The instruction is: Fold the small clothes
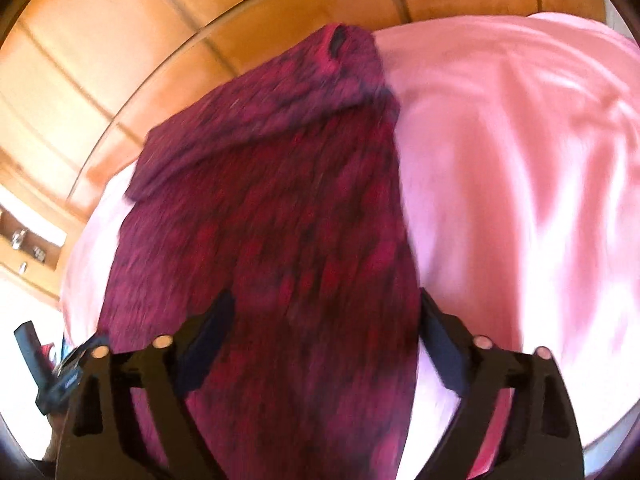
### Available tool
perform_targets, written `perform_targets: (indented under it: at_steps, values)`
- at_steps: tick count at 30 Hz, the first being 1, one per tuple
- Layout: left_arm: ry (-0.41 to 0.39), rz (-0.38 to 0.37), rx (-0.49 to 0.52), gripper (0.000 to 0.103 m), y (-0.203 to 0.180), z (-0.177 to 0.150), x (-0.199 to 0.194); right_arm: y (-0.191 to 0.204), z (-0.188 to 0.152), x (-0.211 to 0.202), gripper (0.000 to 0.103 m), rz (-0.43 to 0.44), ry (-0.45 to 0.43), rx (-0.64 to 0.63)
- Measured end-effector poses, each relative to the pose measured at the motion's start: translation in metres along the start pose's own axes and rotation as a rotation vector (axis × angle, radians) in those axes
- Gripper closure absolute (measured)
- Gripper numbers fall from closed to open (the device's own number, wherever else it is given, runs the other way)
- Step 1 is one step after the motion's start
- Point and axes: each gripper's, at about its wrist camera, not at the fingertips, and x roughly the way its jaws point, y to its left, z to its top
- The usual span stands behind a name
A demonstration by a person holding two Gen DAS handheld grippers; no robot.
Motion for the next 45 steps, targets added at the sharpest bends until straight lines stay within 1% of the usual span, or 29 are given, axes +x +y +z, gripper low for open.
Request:
perform_targets:
  at_steps: [1, 3, 4, 7, 8, 9, 11, 12, 14, 16, 19, 21, 23, 25, 27, 29, 30, 33, 34, 35, 37, 38, 39, 40, 41, 42, 43, 44, 45]
  values:
    - [0.008, -0.011, 0.001, 0.049, 0.000, -0.003, -0.003, 0.000, -0.013, -0.007, 0.026, 0.007, 0.012, 0.002]
    - [0.035, -0.041, 0.007, 0.053, 0.000, -0.010, -0.008, 0.001, -0.023, -0.010, 0.036, 0.022, 0.045, 0.007]
    - [0.052, -0.056, 0.012, 0.053, 0.001, -0.013, -0.011, 0.000, -0.036, -0.015, 0.038, 0.029, 0.073, 0.011]
    - [0.081, -0.088, 0.017, 0.066, 0.004, -0.019, -0.015, 0.001, -0.063, -0.017, 0.049, 0.050, 0.149, 0.026]
    - [0.086, -0.094, 0.029, 0.076, 0.003, -0.021, -0.016, -0.001, -0.065, -0.015, 0.057, 0.047, 0.166, 0.030]
    - [0.086, -0.097, 0.037, 0.082, 0.003, -0.020, -0.017, -0.002, -0.070, -0.015, 0.067, 0.049, 0.176, 0.039]
    - [0.083, -0.134, 0.039, 0.087, 0.003, -0.018, -0.023, 0.003, -0.067, -0.017, 0.078, 0.074, 0.174, 0.050]
    - [0.070, -0.179, 0.015, 0.088, 0.005, -0.013, -0.029, 0.009, -0.061, -0.023, 0.081, 0.105, 0.159, 0.040]
    - [0.039, -0.253, -0.029, 0.089, 0.011, -0.003, -0.040, 0.027, -0.046, -0.039, 0.082, 0.187, 0.100, 0.008]
    - [-0.004, -0.338, -0.092, 0.089, 0.018, 0.011, -0.048, 0.036, -0.033, -0.048, 0.082, 0.229, 0.052, -0.007]
    - [-0.054, -0.420, -0.182, 0.090, 0.026, 0.033, -0.046, 0.043, -0.008, -0.055, 0.083, 0.274, -0.023, -0.001]
    - [-0.068, -0.448, -0.222, 0.090, 0.027, 0.047, -0.040, 0.042, 0.010, -0.052, 0.083, 0.291, -0.068, 0.032]
    - [-0.080, -0.441, -0.247, 0.090, 0.027, 0.065, -0.027, 0.037, 0.022, -0.045, 0.083, 0.266, -0.101, 0.073]
    - [-0.065, -0.446, -0.311, 0.090, 0.032, 0.083, -0.005, 0.028, 0.035, -0.035, 0.083, 0.237, -0.119, 0.134]
    - [-0.046, -0.426, -0.349, 0.091, 0.034, 0.098, 0.014, 0.024, 0.050, -0.016, 0.084, 0.187, -0.125, 0.181]
    - [-0.008, -0.414, -0.398, 0.091, 0.037, 0.115, 0.038, 0.016, 0.062, 0.000, 0.084, 0.143, -0.111, 0.217]
    - [0.010, -0.397, -0.414, 0.091, 0.037, 0.123, 0.049, 0.011, 0.067, 0.008, 0.084, 0.118, -0.099, 0.234]
    - [0.049, -0.356, -0.438, 0.091, 0.037, 0.138, 0.072, 0.002, 0.075, 0.026, 0.084, 0.077, -0.065, 0.260]
    - [0.070, -0.355, -0.462, 0.091, 0.039, 0.142, 0.080, -0.001, 0.075, 0.026, 0.084, 0.076, -0.059, 0.267]
    - [0.083, -0.364, -0.476, 0.091, 0.042, 0.144, 0.082, -0.001, 0.076, 0.025, 0.081, 0.089, -0.061, 0.269]
    - [0.089, -0.386, -0.514, 0.086, 0.049, 0.151, 0.081, -0.002, 0.074, 0.020, 0.069, 0.132, -0.063, 0.270]
    - [0.078, -0.395, -0.525, 0.080, 0.053, 0.151, 0.078, -0.007, 0.074, 0.013, 0.057, 0.182, -0.063, 0.280]
    - [0.047, -0.400, -0.543, 0.064, 0.060, 0.153, 0.071, -0.010, 0.073, 0.007, 0.046, 0.226, -0.069, 0.293]
    - [0.013, -0.381, -0.563, 0.052, 0.067, 0.152, 0.064, -0.011, 0.075, 0.003, 0.041, 0.250, -0.073, 0.299]
    - [-0.026, -0.360, -0.592, 0.036, 0.076, 0.151, 0.058, -0.013, 0.074, -0.006, 0.028, 0.302, -0.085, 0.304]
    - [-0.071, -0.349, -0.625, 0.035, 0.089, 0.148, 0.049, -0.014, 0.072, -0.014, 0.020, 0.330, -0.100, 0.305]
    - [-0.082, -0.356, -0.627, 0.035, 0.095, 0.146, 0.044, -0.017, 0.069, -0.027, 0.017, 0.328, -0.135, 0.298]
    - [-0.088, -0.351, -0.620, 0.035, 0.102, 0.142, 0.040, -0.013, 0.067, -0.038, 0.008, 0.302, -0.166, 0.286]
    - [-0.093, -0.336, -0.609, 0.035, 0.106, 0.138, 0.037, -0.016, 0.064, -0.050, 0.007, 0.277, -0.198, 0.263]
